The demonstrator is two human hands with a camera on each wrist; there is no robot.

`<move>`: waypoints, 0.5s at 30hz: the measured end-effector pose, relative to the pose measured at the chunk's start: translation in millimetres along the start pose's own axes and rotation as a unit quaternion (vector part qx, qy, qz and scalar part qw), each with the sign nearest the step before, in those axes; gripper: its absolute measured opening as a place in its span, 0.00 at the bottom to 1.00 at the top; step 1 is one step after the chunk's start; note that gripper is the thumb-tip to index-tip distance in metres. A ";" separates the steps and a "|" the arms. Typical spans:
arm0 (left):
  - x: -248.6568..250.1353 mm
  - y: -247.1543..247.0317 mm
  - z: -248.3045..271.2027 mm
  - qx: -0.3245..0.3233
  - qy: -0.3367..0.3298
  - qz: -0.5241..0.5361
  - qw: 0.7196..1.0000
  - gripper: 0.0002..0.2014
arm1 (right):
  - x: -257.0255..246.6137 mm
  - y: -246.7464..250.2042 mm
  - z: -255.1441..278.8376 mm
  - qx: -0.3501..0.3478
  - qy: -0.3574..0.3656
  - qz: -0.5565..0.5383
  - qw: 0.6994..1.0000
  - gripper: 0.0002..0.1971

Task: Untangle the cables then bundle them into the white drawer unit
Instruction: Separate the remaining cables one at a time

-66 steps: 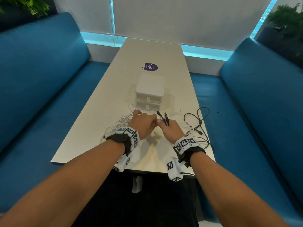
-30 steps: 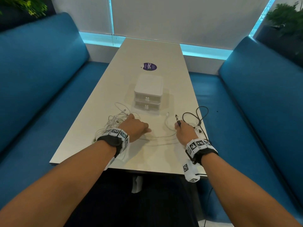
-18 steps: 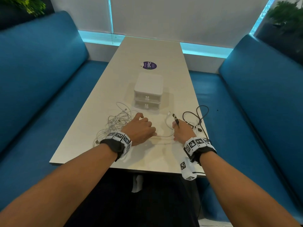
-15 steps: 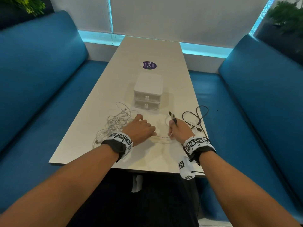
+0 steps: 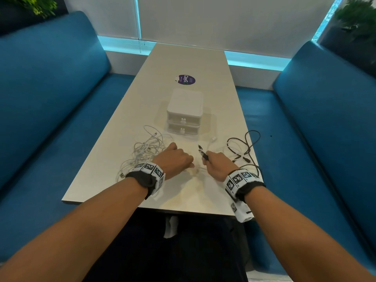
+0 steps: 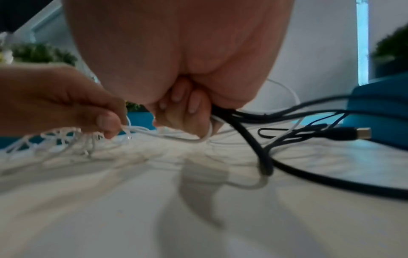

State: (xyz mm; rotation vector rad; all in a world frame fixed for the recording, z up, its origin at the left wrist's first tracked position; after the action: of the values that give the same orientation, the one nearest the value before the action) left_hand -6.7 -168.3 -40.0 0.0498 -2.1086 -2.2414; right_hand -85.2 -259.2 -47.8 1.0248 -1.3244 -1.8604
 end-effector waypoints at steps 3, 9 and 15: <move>-2.1 -3.0 -0.2 -0.001 -0.008 0.000 1.000 0.07 | 16.6 -1.8 3.6 0.012 -0.029 0.093 0.995 0.12; -6.9 -5.5 -5.1 -0.015 0.020 0.006 1.000 0.12 | 34.2 8.4 7.2 0.046 -0.096 0.037 0.994 0.11; 2.7 -1.3 -12.6 0.016 0.034 -0.012 0.999 0.11 | -3.1 6.0 0.1 0.012 -0.033 -0.067 0.997 0.10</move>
State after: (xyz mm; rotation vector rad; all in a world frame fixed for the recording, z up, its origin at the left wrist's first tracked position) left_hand -8.6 -181.0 -42.1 0.1516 -2.1196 -2.1848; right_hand -83.5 -258.4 -41.3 1.0965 -1.3483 -1.9978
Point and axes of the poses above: each hand's wrist, its own z-axis away from the middle knuckle, its own y-axis out of the back of the hand, x = y × z, the point moved 8 cm from there along -z, towards the middle knuckle, and after that the axes turned 10 degrees about z, right-handed, at the moved point
